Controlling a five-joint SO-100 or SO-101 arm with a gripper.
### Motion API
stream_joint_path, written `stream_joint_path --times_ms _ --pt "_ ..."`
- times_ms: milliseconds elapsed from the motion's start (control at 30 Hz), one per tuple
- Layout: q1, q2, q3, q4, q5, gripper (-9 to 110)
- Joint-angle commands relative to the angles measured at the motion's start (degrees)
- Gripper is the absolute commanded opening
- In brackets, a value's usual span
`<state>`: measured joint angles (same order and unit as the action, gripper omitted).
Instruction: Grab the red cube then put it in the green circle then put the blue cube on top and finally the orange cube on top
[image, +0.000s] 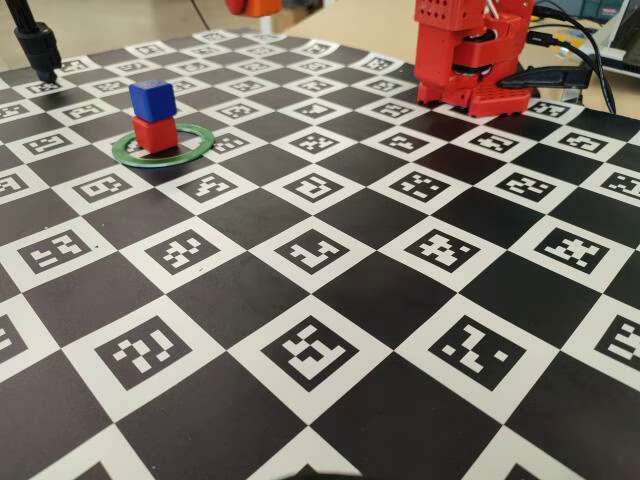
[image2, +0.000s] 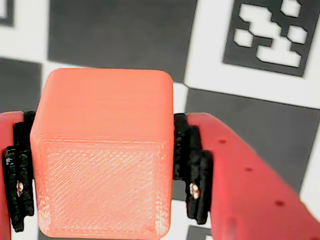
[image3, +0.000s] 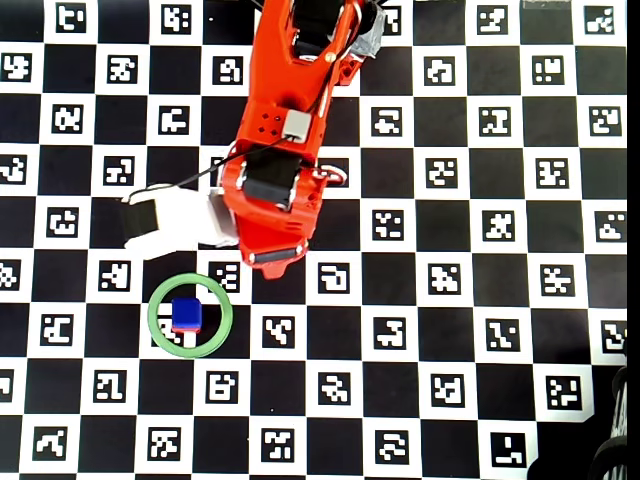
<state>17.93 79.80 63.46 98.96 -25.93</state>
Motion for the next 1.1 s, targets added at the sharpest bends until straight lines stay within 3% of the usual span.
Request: stream_joint_path --times_ms 0,433,1067 --pt "2.7 -2.7 -11.2 3.1 -0.8 11" --pt "9.5 -19.6 -30.2 4.6 -4.1 11" --pt "10.1 -27.2 -33.7 1.6 -2.5 11"
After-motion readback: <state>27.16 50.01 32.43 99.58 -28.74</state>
